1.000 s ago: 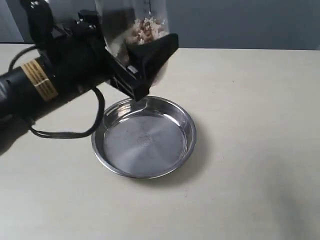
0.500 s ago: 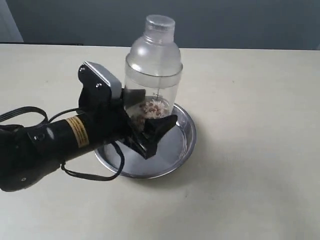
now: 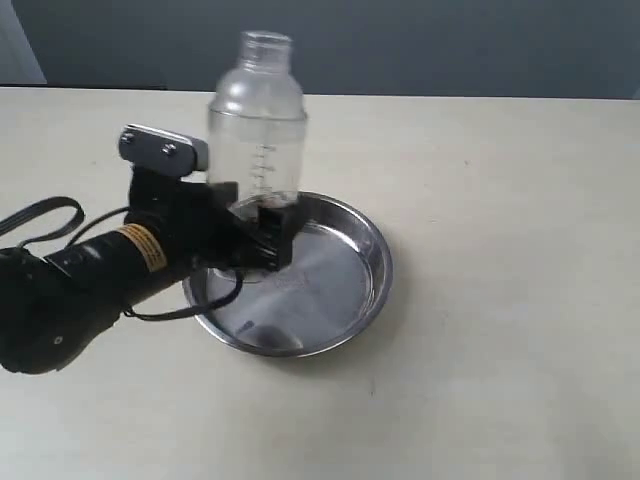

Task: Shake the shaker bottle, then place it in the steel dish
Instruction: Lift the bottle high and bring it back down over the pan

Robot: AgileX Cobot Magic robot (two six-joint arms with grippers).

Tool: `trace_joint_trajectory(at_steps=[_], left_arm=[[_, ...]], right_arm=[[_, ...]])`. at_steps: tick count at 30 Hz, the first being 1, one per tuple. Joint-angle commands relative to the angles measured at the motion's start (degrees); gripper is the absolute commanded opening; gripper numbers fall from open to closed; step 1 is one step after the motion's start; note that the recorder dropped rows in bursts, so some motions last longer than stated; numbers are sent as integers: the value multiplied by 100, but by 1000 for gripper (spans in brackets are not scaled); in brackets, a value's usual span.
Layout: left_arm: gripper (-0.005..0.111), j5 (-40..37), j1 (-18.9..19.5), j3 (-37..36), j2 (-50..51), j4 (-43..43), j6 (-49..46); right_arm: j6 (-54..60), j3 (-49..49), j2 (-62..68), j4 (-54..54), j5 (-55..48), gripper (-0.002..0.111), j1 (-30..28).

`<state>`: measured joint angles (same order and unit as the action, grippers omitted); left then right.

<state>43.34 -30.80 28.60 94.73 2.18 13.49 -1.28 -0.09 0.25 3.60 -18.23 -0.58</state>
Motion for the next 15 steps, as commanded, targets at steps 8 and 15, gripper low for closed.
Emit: trace_joint_trajectory(at_steps=[8, 15], left_arm=[[0, 185, -58, 21, -141, -3113, -668], [1, 317, -71, 21, -112, -2240, -310]], right_arm=[[14, 9, -25, -5, 65, -1, 8], [14, 9, -25, -5, 65, -1, 8]])
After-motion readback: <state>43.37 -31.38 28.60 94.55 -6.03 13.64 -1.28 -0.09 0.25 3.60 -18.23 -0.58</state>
